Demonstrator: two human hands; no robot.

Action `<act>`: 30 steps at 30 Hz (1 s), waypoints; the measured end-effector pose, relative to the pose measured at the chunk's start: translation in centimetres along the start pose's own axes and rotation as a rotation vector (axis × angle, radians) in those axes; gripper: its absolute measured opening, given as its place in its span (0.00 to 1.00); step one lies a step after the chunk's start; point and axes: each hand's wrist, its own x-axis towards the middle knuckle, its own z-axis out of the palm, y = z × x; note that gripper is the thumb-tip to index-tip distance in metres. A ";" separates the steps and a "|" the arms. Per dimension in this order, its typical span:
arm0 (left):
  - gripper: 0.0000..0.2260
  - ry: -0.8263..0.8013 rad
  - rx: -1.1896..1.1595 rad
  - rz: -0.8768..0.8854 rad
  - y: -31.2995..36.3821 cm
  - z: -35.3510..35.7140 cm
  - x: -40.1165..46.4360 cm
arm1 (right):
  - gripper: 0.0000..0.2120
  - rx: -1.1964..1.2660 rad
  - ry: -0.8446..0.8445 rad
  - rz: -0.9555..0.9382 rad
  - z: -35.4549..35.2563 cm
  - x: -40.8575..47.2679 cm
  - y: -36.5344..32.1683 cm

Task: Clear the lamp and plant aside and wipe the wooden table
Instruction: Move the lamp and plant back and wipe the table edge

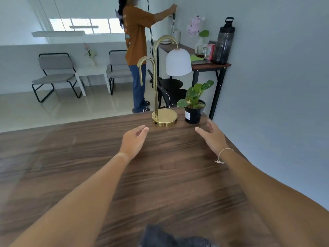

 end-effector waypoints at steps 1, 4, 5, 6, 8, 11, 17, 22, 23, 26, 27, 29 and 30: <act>0.20 -0.006 -0.012 -0.003 -0.1 0.5 1.5 | 0.38 0.014 0.011 0.007 0.6 1.2 0.1; 0.21 -0.014 -0.077 -0.010 -0.4 1.8 5.8 | 0.40 0.050 0.057 -0.016 2.2 4.6 0.4; 0.22 -0.018 -0.101 -0.016 -0.4 2.2 7.0 | 0.41 0.061 0.071 -0.018 2.5 5.5 0.5; 0.22 -0.025 -0.122 -0.021 -0.4 2.6 8.3 | 0.44 0.074 0.084 -0.007 3.0 6.6 0.7; 0.22 -0.036 -0.148 -0.016 -0.4 3.5 10.6 | 0.49 0.089 0.099 0.017 3.6 8.4 0.9; 0.20 -0.036 -0.170 0.021 0.0 4.7 12.7 | 0.47 0.130 0.108 -0.020 4.3 10.4 1.0; 0.10 0.008 -0.120 0.121 0.2 5.5 14.6 | 0.41 0.145 0.206 -0.033 5.3 11.5 0.9; 0.10 -0.004 -0.140 0.138 0.5 5.4 15.2 | 0.39 0.130 0.254 -0.039 5.6 11.2 0.6; 0.11 0.000 -0.158 0.131 0.6 5.5 15.1 | 0.39 0.133 0.253 -0.040 5.7 10.9 0.5; 0.12 0.022 -0.209 0.103 0.8 5.3 14.2 | 0.37 0.145 0.224 -0.041 5.6 9.6 0.6; 0.11 0.030 -0.226 0.096 0.8 5.0 13.8 | 0.36 0.149 0.205 -0.045 5.5 9.1 0.6; 0.10 0.040 -0.248 0.084 0.8 4.2 12.9 | 0.34 0.160 0.172 -0.057 5.4 7.9 0.5; 0.10 0.039 -0.245 0.077 0.7 3.6 12.3 | 0.34 0.171 0.158 -0.061 5.4 7.3 0.5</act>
